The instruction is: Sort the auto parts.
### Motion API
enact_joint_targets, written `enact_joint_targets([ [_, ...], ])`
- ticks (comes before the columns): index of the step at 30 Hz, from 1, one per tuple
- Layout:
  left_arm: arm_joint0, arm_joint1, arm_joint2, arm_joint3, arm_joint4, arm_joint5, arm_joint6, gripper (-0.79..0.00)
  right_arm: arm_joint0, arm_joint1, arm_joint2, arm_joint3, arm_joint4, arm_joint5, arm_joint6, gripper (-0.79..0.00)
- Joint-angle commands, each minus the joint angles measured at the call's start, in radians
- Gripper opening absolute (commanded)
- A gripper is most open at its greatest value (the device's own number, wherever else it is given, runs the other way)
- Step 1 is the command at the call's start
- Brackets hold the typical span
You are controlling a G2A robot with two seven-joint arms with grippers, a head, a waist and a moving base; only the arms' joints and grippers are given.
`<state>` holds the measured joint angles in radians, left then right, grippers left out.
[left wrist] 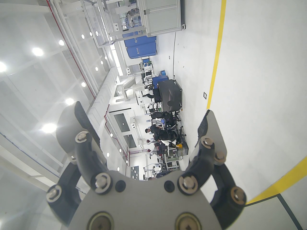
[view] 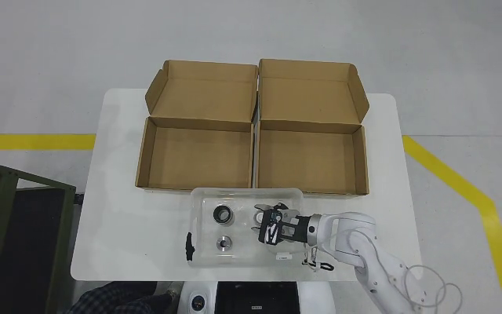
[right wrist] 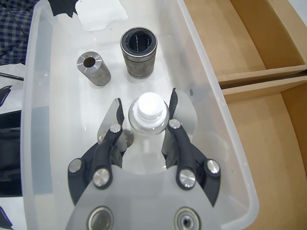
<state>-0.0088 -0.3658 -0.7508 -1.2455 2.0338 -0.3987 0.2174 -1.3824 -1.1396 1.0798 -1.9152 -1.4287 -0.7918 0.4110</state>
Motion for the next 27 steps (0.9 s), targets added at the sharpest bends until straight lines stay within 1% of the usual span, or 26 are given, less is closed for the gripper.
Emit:
enact_joint_targets([
  [1, 0.0, 0.0, 0.0, 0.0, 0.0, 0.0, 0.0, 0.0, 0.002, 0.001, -0.001, 0.001, 0.002, 0.002, 0.002, -0.508],
  [2, 0.0, 0.0, 0.0, 0.0, 0.0, 0.0, 0.0, 0.0, 0.003, 0.001, -0.001, 0.001, 0.003, 0.003, 0.003, -0.551],
  [4, 0.0, 0.0, 0.0, 0.0, 0.0, 0.0, 0.0, 0.0, 0.003, 0.003, -0.002, 0.001, 0.008, 0.003, 0.003, -0.613],
  [8, 0.0, 0.0, 0.0, 0.0, 0.0, 0.0, 0.0, 0.0, 0.005, 0.005, -0.002, 0.0, 0.017, -0.005, 0.002, -0.683],
  [11, 0.0, 0.0, 0.0, 0.0, 0.0, 0.0, 0.0, 0.0, 0.004, 0.008, 0.001, -0.011, 0.029, -0.012, -0.005, -0.782],
  [15, 0.0, 0.0, 0.0, 0.0, 0.0, 0.0, 0.0, 0.0, 0.002, 0.012, 0.008, -0.023, 0.043, -0.018, -0.01, -0.785],
  [27, 0.0, 0.0, 0.0, 0.0, 0.0, 0.0, 0.0, 0.0, -0.001, 0.024, 0.057, -0.073, 0.152, -0.055, -0.081, -0.785],
])
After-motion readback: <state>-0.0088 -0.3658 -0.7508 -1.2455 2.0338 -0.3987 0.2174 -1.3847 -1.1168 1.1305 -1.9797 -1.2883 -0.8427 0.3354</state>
